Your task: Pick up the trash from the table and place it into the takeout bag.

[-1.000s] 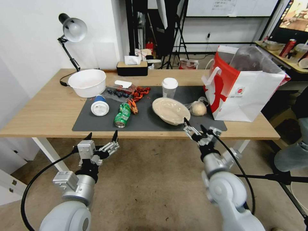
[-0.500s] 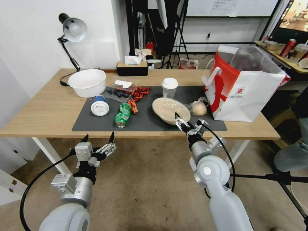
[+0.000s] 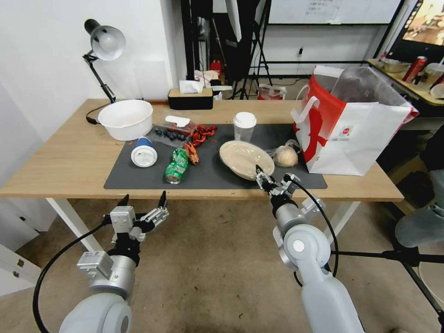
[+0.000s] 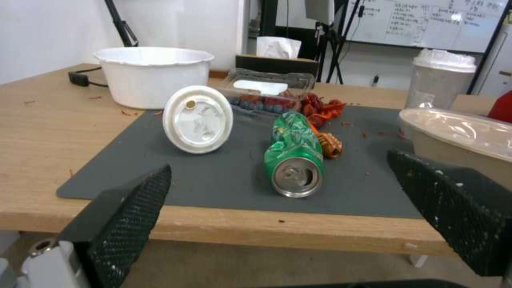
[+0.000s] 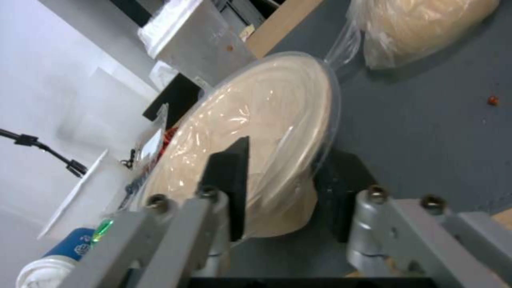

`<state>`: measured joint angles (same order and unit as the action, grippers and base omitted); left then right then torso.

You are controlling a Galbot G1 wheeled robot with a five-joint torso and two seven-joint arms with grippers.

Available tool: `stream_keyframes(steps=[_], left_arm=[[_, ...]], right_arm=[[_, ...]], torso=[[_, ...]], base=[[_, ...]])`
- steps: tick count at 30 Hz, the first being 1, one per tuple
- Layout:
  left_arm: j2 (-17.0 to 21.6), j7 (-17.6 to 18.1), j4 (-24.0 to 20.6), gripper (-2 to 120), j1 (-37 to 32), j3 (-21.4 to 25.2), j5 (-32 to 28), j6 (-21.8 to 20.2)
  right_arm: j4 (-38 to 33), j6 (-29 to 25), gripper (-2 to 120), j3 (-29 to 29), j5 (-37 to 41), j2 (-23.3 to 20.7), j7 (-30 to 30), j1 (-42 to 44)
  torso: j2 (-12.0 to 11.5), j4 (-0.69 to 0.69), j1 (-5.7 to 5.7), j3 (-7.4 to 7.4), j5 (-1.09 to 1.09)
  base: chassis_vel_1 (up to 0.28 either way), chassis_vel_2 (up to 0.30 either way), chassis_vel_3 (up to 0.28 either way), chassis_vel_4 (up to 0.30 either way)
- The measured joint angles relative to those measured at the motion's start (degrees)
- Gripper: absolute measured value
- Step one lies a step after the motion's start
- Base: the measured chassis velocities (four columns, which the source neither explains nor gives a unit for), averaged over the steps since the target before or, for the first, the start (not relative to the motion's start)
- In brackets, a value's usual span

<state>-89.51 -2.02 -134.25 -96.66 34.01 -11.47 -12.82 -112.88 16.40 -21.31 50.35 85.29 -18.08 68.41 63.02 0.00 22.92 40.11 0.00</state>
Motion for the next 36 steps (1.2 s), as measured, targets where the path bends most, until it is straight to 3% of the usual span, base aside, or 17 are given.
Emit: stream_keyframes(steps=[8, 18, 23, 36], left_arm=[[0.6, 0.0, 0.0, 100, 0.0, 0.2, 0.0, 0.0], [0.9, 0.1, 0.0, 100, -0.1, 0.5, -0.2, 0.2], [1.1, 0.1, 0.0, 100, -0.2, 0.6, -0.2, 0.6], [0.7, 0.0, 0.6, 100, -0.6, 0.5, 0.1, 1.8]], right_arm=[[-1.9, -0.8, 1, -0.6, 1.3, -0.3, 1.8, 0.4], [-8.8, -3.1, 0, -2.2, 5.3, -2.2, 8.9, 0.8], [-12.7, -5.5, 0, -6.5, 6.8, -5.2, 10.4, -2.7], [-3.0, -12.9, 0, -16.7, 1.4, -19.1, 6.7, -16.6]], torso=[[0.0, 0.00, 0.00, 0.00, 0.00], [0.0, 0.00, 0.00, 0.00, 0.00], [0.0, 0.00, 0.00, 0.00, 0.01], [0.0, 0.00, 0.00, 0.00, 0.02]], base=[[0.000, 0.000, 0.000, 0.000], [0.000, 0.000, 0.000, 0.000], [0.000, 0.000, 0.000, 0.000], [0.000, 0.000, 0.000, 0.000]])
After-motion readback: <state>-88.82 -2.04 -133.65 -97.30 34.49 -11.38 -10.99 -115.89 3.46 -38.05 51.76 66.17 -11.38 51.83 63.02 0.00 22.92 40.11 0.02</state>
